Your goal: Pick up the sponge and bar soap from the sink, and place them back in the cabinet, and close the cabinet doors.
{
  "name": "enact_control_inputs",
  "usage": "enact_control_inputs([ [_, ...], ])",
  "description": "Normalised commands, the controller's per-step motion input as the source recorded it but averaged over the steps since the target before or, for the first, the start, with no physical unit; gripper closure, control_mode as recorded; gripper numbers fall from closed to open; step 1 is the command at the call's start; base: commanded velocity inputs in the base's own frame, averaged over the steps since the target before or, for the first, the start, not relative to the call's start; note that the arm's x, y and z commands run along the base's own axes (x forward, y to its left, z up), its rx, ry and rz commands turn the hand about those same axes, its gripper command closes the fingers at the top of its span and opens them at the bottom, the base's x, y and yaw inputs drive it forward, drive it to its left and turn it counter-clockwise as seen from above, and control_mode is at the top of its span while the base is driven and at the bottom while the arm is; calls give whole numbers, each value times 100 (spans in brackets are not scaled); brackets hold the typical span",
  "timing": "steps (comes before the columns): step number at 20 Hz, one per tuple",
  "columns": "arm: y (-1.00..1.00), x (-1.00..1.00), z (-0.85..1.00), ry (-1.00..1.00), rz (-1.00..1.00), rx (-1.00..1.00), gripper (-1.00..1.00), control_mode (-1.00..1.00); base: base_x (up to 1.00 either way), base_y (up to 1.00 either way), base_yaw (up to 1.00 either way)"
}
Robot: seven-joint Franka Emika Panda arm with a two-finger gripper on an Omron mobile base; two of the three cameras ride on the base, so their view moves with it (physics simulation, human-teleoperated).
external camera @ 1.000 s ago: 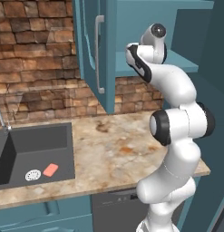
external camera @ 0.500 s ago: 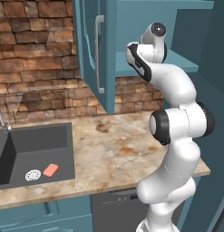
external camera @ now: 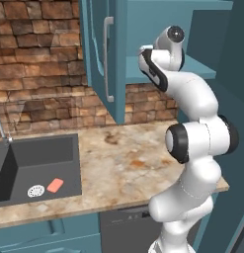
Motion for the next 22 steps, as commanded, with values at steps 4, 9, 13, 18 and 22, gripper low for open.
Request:
enact_control_inputs([
  [4,0,-83,0,-22,0,0,-100,-100,0,0,0],
  [9,0,-89,0,-21,0,0,-100,-100,0,0,0],
  [13,0,-99,0,-18,0,0,-100,-100,0,0,0],
  [18,0,-100,8,-10,0,0,-100,-100,0,0,0],
  [22,0,-100,42,3,0,0,-100,-100,0,0,0],
])
